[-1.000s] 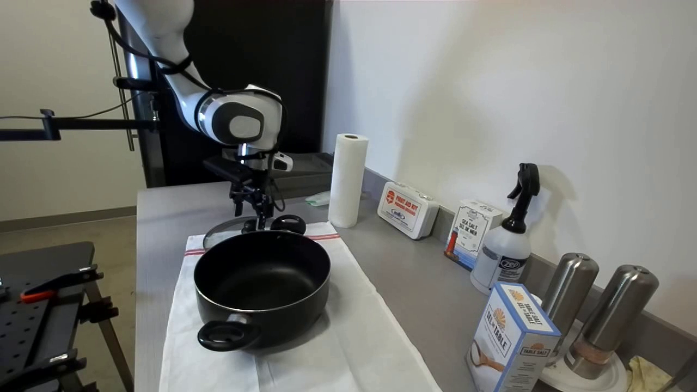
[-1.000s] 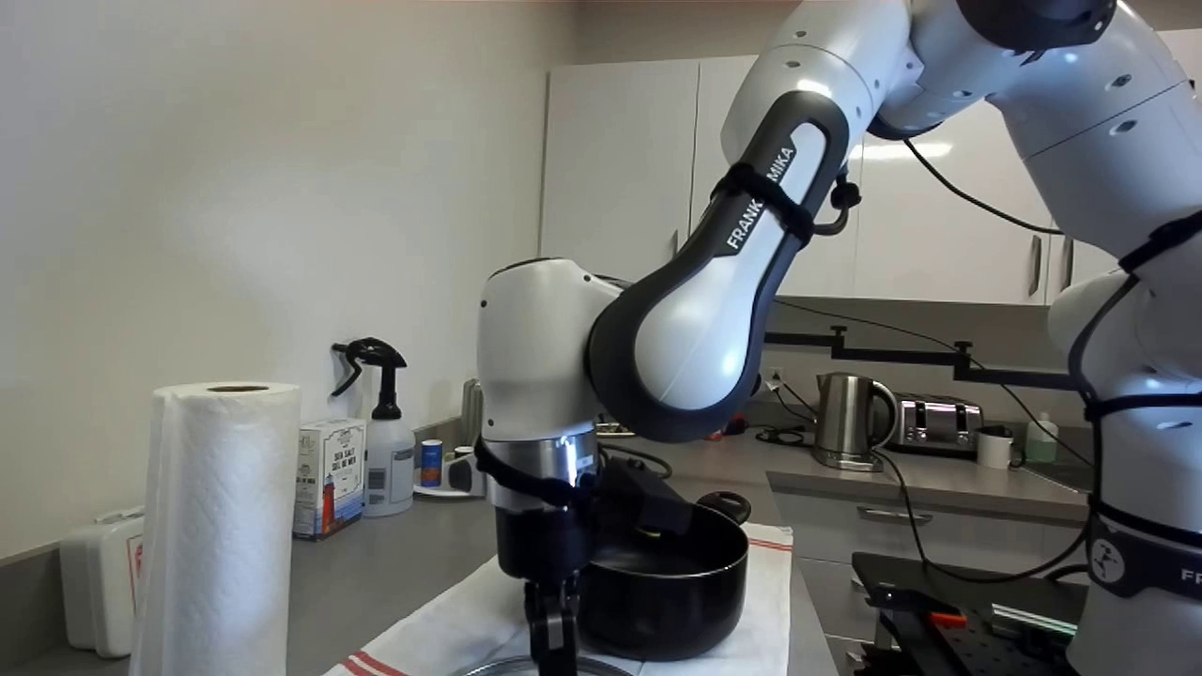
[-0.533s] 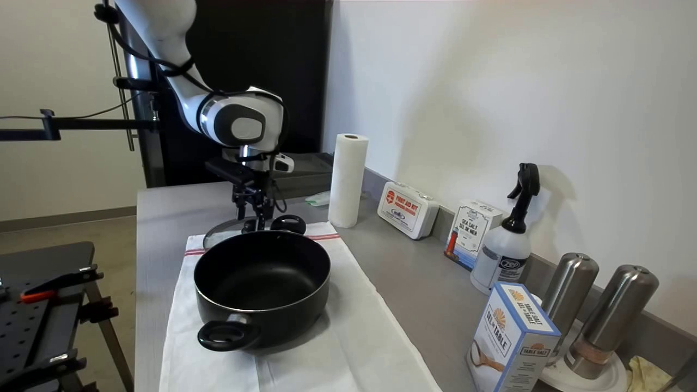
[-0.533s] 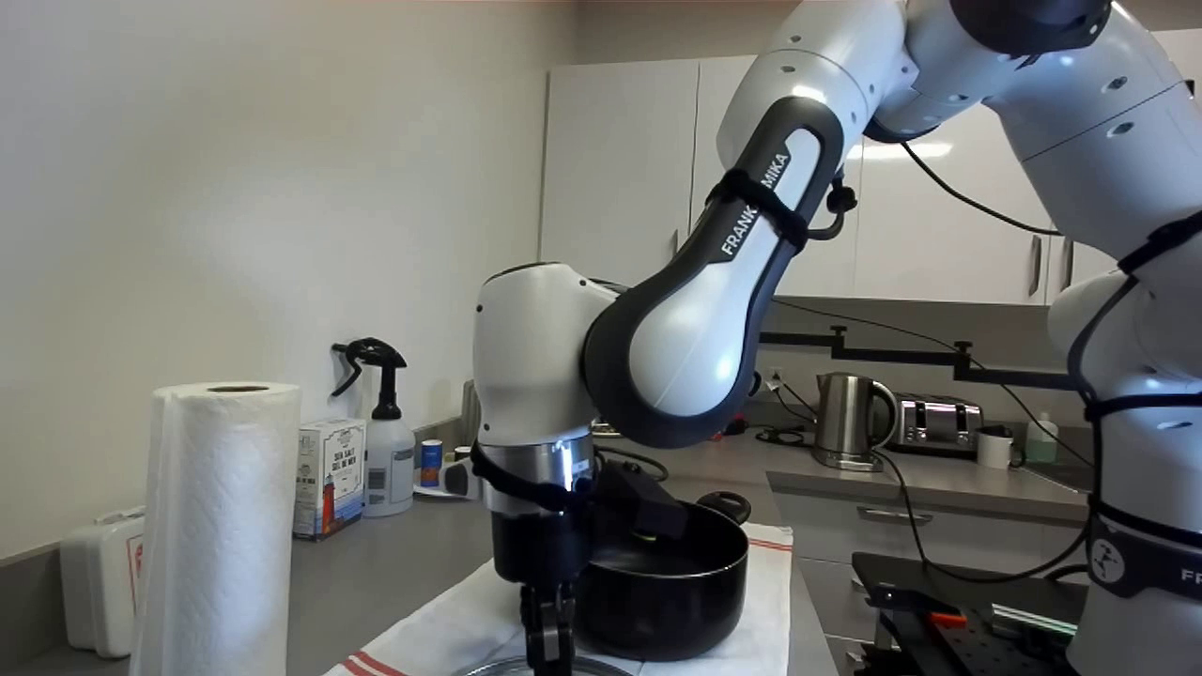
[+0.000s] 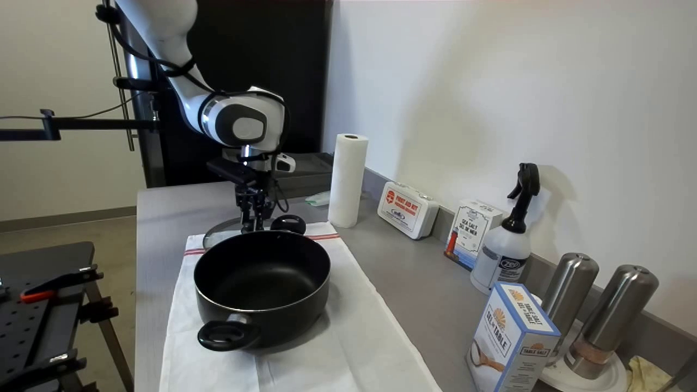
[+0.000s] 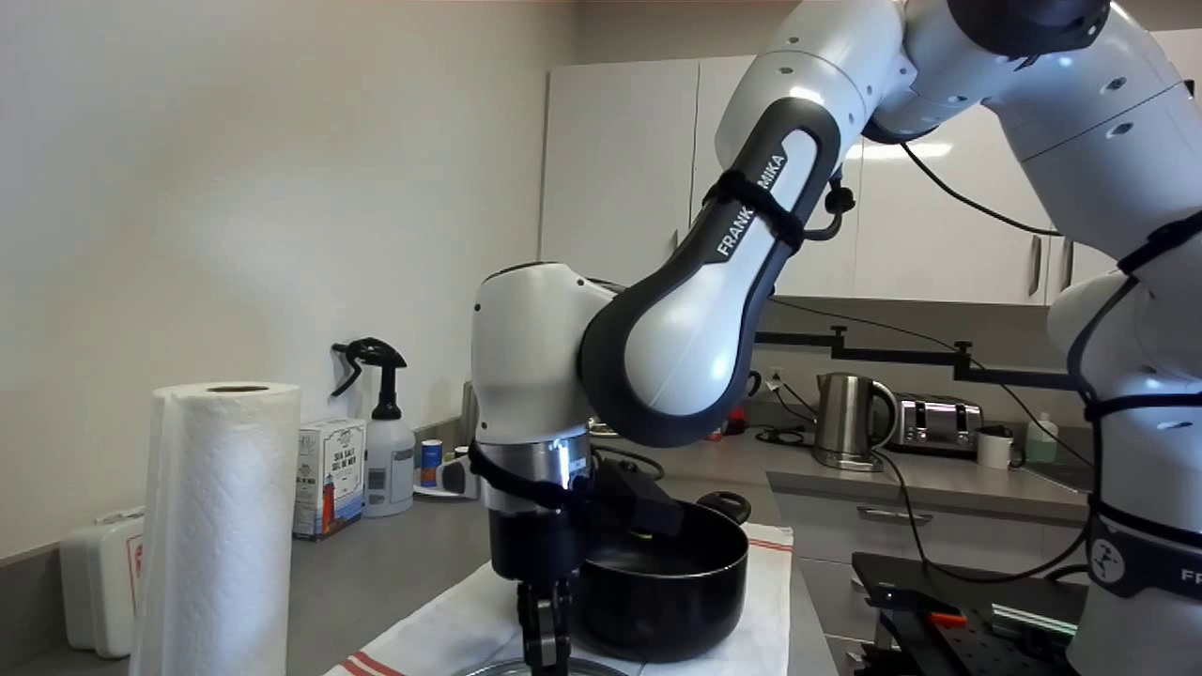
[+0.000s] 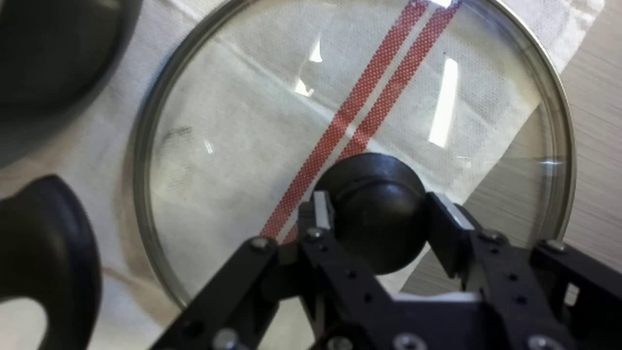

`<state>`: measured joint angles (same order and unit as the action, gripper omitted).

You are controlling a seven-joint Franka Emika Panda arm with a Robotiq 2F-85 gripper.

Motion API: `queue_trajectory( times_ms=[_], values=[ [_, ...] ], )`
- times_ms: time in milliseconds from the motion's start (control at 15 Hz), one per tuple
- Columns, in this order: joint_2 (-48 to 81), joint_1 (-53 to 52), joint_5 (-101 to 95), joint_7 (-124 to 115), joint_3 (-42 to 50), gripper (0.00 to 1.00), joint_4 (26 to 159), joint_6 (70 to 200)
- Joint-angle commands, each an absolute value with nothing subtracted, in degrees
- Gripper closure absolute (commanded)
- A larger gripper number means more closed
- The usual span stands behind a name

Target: Put the lid on the pot

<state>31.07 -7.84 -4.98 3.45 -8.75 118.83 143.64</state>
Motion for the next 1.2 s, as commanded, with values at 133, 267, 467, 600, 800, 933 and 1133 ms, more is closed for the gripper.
queue_trajectory(
  times_ms=[133,267,467,600,800,933,1133],
  values=[
    [28.9,-8.5,-4.6,6.0,-9.8,0.75,119.8,143.0],
    [27.7,-8.7,-4.4,6.5,-10.6,0.75,120.6,142.3],
    [26.0,-9.4,-4.5,7.1,-11.7,0.75,121.8,141.6],
    [24.2,-10.2,-5.0,7.0,-12.1,0.75,122.7,141.1],
    [20.9,-11.5,-5.8,6.4,-12.0,0.75,124.0,139.3],
    [18.5,-11.8,-5.7,6.7,-12.2,0.75,124.8,137.7],
    [14.6,-12.1,-5.9,6.3,-12.1,0.75,126.1,135.7]
  ],
)
